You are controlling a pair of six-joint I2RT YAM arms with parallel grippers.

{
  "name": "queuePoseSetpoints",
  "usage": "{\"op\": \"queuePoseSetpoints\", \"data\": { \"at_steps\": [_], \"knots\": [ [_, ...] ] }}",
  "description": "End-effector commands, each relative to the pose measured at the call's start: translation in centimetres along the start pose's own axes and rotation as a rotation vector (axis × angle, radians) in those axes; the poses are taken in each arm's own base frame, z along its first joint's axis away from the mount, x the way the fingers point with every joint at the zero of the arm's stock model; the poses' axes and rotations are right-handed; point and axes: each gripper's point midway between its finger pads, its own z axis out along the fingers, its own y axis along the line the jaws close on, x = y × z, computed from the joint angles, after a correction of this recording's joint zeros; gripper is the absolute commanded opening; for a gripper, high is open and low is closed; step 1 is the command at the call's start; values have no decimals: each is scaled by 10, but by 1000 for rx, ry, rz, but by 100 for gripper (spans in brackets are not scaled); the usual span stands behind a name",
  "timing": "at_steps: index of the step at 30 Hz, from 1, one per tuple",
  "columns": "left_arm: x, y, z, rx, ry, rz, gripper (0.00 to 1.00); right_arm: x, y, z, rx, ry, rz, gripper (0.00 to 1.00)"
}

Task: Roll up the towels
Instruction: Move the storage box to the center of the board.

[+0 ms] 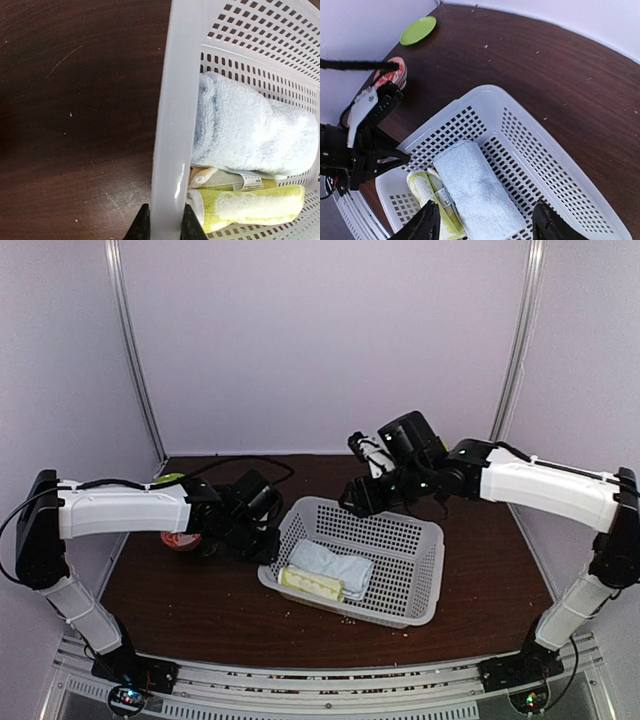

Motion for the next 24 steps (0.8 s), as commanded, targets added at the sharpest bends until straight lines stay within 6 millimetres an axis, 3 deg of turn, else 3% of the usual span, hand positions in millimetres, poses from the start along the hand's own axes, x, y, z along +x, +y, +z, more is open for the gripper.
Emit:
{"op": "queuePoseSetpoints", "data": {
  "at_steps": [1,6,11,12,14,15,22,23,24],
  "knots": [
    [15,15,17,-106,69,-96,0,-7,-38,-47,172,-146,104,63],
    [5,12,24,-134,52,-167,0,13,-63,-89,252,-227,180,62],
    [-8,6,28,-141,14,-278,0,44,-92,-111,343,-283,280,63],
    [-11,5,28,-141,1,-304,0,52,-97,-114,359,-291,301,70],
    [-16,5,29,-146,-22,-348,0,62,-107,-120,388,-316,344,97],
    [-18,5,30,-153,-33,-365,0,66,-111,-124,401,-328,358,100],
    [-27,3,34,-189,-38,-361,0,85,-120,-144,403,-359,417,100],
    [-29,-1,35,-172,-36,-332,2,86,-119,-146,395,-354,420,100],
    [-31,-5,35,-157,-28,-306,12,87,-118,-147,390,-346,417,100]
  ]
}}
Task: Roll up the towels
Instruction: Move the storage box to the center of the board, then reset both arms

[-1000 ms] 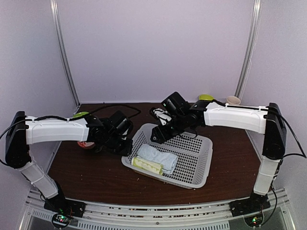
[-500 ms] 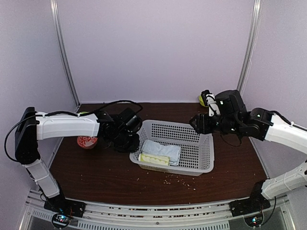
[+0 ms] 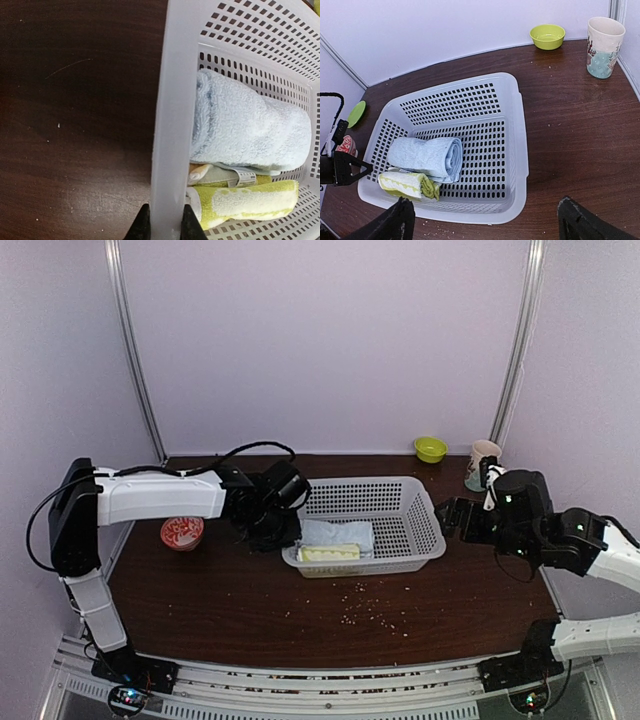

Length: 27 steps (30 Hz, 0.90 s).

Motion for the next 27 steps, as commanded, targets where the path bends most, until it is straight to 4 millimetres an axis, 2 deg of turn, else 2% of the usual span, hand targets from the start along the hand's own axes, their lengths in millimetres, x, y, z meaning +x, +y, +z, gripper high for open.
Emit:
{"op": "queuePoseSetpoints", "data": {
  "at_steps": [1,3,4,8,10,16,21,24,27],
  "knots": [
    [5,15,13,-80,29,55,22,-1,-10,-9,26,-1,34,100],
    [5,18,9,-77,29,68,50,0,-11,-11,22,7,30,100],
    [5,20,6,-77,22,68,59,-1,-13,-14,25,8,43,100],
    [-4,27,-16,-61,-27,81,87,-6,-17,-22,18,-17,86,100],
    [-10,31,-30,-72,-56,88,97,-9,-21,-24,22,-51,97,100],
    [-30,44,-77,-28,-178,85,98,-13,-24,-28,9,-95,70,100],
    [-39,46,-110,77,-270,188,98,7,-24,-20,-32,-67,47,100],
    [-39,54,-124,114,-317,252,98,22,-25,-12,-53,-52,100,100],
    [-45,59,-151,163,-401,312,98,27,-21,-5,-93,-54,190,100]
  ]
}}
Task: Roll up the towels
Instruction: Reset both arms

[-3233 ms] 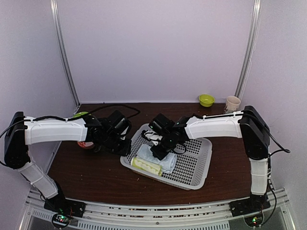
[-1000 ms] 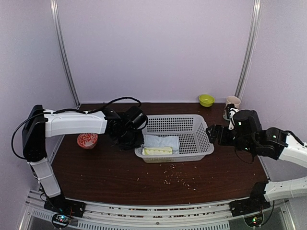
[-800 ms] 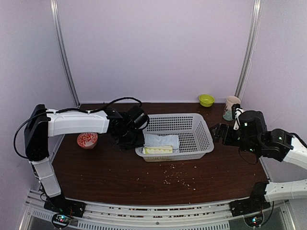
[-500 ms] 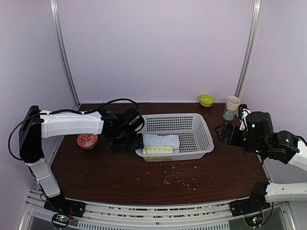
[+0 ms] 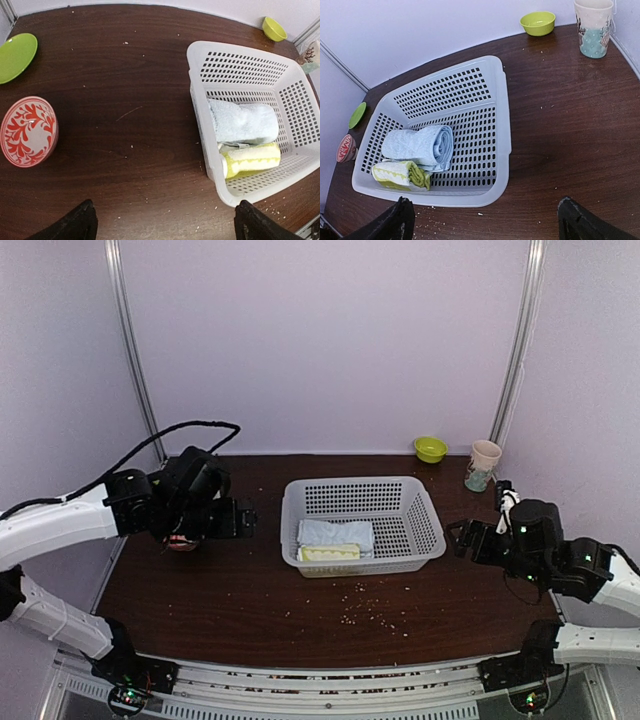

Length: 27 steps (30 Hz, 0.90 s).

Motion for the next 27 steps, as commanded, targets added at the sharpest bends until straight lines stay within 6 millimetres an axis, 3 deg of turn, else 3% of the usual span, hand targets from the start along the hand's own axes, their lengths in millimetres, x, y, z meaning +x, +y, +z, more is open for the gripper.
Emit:
{"op": "queuePoseSetpoints", "data": {
  "at_steps": [1,4,8,13,18,21,27],
  "knots": [
    [-28,3,-33,70,-168,138,97,0,11,9,-82,-28,155,100],
    [-41,13,-56,82,-255,156,97,0,12,18,-89,-38,232,100],
    [-42,20,-69,101,-302,164,97,9,0,37,-37,-37,320,99],
    [-31,24,-63,107,-288,194,97,21,-6,70,-33,2,421,98],
    [-24,26,-61,112,-272,207,96,24,-9,94,11,51,417,97],
    [-19,29,-59,111,-260,204,96,27,7,105,-56,83,441,95],
    [-13,27,-59,144,-256,204,96,31,60,125,-237,199,450,91]
  ]
}}
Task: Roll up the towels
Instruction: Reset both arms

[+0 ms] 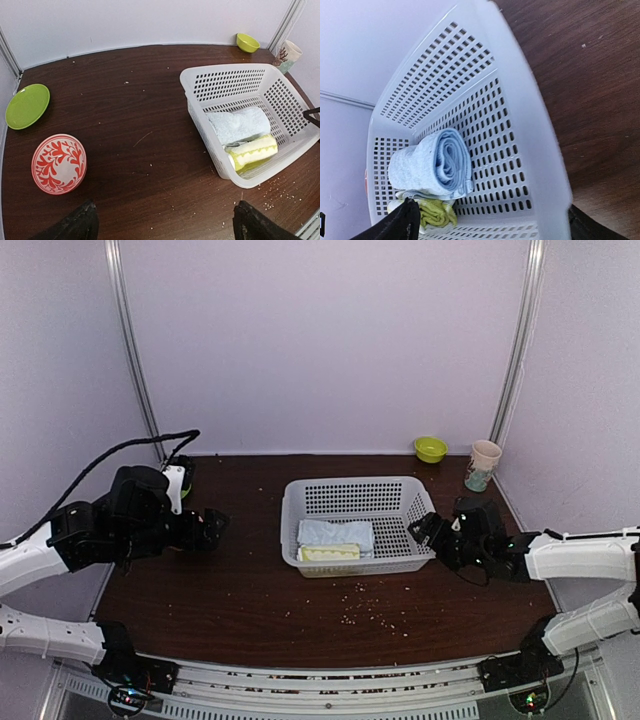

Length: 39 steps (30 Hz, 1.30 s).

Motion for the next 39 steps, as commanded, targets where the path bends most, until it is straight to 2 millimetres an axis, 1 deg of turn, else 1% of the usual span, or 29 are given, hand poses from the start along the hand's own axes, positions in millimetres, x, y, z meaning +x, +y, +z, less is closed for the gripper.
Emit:
{"op": "queuePoseSetpoints", "data": {
  "at_steps": [1,4,6,7,10,12,14,16,18,20,22,25,27,28,29,31,32,33,35,37,39],
  "knots": [
    [-6,-6,-1,43,-39,-13,95,-1,61,5,-197,62,2,91],
    [-5,-5,-1,40,-37,-21,96,-5,70,1,-227,54,-37,92],
    [-3,-5,1,36,-34,-22,96,-4,80,-2,-273,68,-63,93],
    [-2,-4,2,33,-34,-21,96,-1,82,-1,-276,82,-74,94],
    [-1,-2,5,16,-28,-21,96,-1,69,-2,-201,90,-103,100],
    [-1,0,6,-2,-21,-20,96,-5,52,-7,-122,70,-137,100],
    [0,1,7,-19,-11,-19,97,-12,34,-16,-43,37,-173,100],
    [0,5,7,-43,-6,-24,97,-22,21,-33,9,-6,-202,100],
    [-4,9,6,-69,-17,-51,97,-34,11,-52,68,-51,-240,100],
    [-10,4,3,-40,-30,-56,97,-47,10,-73,93,-94,-279,100],
    [-17,2,-1,-26,-59,-59,97,-63,16,-98,99,-152,-305,100],
    [-36,13,-14,-70,-136,-47,98,-94,21,-140,112,-303,-313,100],
    [-52,23,-29,-101,-193,-54,98,-122,13,-171,166,-465,-259,100],
    [-61,24,-36,-87,-229,-43,98,-134,3,-188,201,-550,-198,100],
    [-69,23,-42,-64,-264,-33,98,-141,0,-203,188,-617,-155,100],
    [-83,34,-54,-58,-327,-66,98,-147,16,-216,117,-656,-256,100],
    [-86,40,-57,-60,-348,-87,98,-150,18,-220,130,-659,-285,100],
    [-87,47,-59,-70,-360,-110,98,-152,15,-220,174,-653,-304,100],
    [-80,66,-52,-105,-352,-175,98,-153,5,-218,278,-635,-348,100],
    [-67,82,-41,-129,-324,-262,98,-154,-9,-219,356,-645,-341,100],
    [-56,87,-32,-137,-294,-284,98,-153,-13,-220,351,-662,-338,100]
  ]
}}
